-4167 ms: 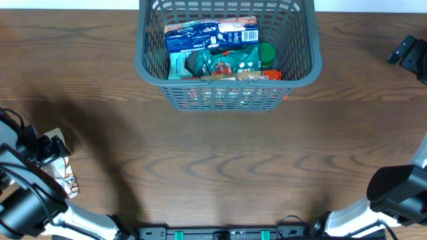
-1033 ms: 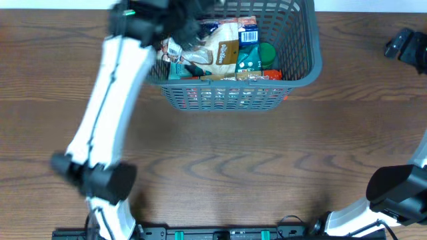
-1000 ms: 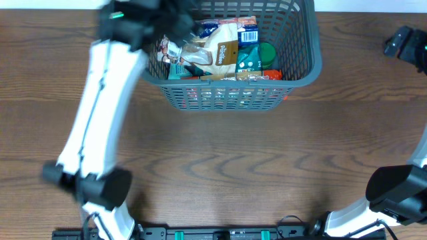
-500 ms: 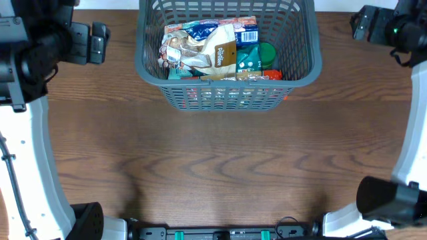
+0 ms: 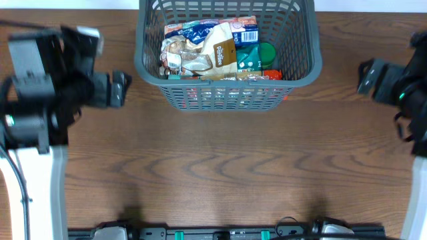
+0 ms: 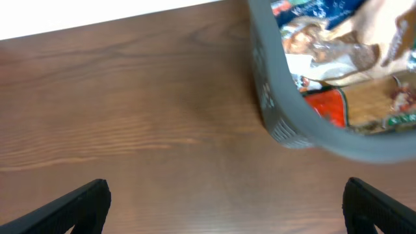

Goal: Pack container

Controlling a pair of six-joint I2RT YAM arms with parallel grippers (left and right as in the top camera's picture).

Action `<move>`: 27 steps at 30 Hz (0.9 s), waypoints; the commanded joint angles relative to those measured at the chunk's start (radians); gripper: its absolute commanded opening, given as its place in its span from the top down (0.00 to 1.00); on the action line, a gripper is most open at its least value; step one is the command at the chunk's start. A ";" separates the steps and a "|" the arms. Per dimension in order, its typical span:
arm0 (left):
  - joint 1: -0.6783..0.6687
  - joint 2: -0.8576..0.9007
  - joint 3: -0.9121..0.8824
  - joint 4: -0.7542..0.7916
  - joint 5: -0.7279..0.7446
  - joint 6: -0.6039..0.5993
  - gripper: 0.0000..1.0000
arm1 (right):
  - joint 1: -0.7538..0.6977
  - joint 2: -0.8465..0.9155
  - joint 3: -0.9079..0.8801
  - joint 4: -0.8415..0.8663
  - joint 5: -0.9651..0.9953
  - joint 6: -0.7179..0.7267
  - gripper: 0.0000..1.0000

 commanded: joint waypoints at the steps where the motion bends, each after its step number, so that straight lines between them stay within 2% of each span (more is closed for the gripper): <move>1: 0.003 -0.150 -0.184 0.052 0.042 -0.031 0.01 | 0.042 -0.163 -0.239 0.097 0.014 0.021 0.01; 5: -0.004 -0.325 -0.421 0.178 0.022 -0.060 0.01 | 0.085 -0.346 -0.513 0.240 0.014 0.021 0.01; 7: -0.004 -0.408 -0.526 0.227 -0.062 -0.146 0.01 | 0.104 -0.433 -0.626 0.288 0.014 0.021 0.01; 11: -0.004 -0.541 -0.678 0.325 -0.103 -0.191 0.01 | 0.121 -0.549 -0.760 0.322 0.011 0.061 0.01; 15: -0.004 -0.598 -0.723 0.333 -0.103 -0.192 0.01 | 0.121 -0.584 -0.807 0.269 0.011 0.063 0.01; 27: -0.016 -0.599 -0.723 0.333 -0.103 -0.192 0.01 | 0.121 -0.575 -0.808 0.057 0.011 0.062 0.01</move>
